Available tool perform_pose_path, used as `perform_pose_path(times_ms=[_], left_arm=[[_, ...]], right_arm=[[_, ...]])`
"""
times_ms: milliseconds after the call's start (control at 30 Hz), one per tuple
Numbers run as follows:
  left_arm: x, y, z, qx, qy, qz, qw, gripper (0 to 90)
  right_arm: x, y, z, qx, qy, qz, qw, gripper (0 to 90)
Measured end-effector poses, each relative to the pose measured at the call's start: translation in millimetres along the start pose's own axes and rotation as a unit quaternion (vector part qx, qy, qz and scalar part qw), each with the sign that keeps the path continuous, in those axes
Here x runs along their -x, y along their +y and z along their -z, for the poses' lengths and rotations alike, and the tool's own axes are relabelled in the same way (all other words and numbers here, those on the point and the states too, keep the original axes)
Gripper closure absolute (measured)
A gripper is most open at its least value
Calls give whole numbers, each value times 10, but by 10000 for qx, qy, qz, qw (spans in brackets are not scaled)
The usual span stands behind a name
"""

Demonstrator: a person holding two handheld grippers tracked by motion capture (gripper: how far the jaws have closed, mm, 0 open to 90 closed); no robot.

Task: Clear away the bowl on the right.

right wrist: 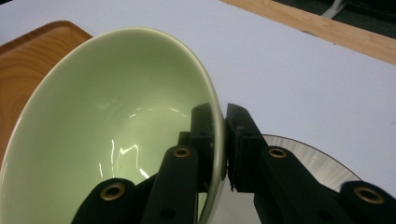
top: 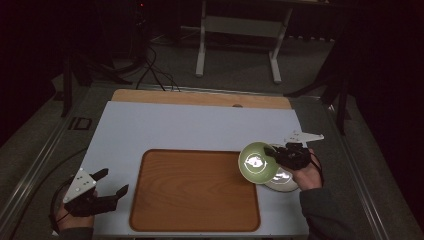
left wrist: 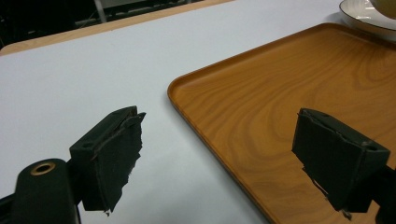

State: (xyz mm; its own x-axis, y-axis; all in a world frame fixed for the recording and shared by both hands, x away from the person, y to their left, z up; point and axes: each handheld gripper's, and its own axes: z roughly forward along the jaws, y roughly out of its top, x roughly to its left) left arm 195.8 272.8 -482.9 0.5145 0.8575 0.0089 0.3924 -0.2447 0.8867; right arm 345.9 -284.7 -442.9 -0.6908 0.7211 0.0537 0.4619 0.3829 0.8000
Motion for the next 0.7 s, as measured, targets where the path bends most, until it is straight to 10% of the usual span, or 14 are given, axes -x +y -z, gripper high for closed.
perform_pose_path(times_ms=[700], left_arm=[[-1, 0, 1, -1, -1, -1, 10000, 154]], right_arm=[[-112, 70, -89, 115, 199, 3, 9997, 819]])
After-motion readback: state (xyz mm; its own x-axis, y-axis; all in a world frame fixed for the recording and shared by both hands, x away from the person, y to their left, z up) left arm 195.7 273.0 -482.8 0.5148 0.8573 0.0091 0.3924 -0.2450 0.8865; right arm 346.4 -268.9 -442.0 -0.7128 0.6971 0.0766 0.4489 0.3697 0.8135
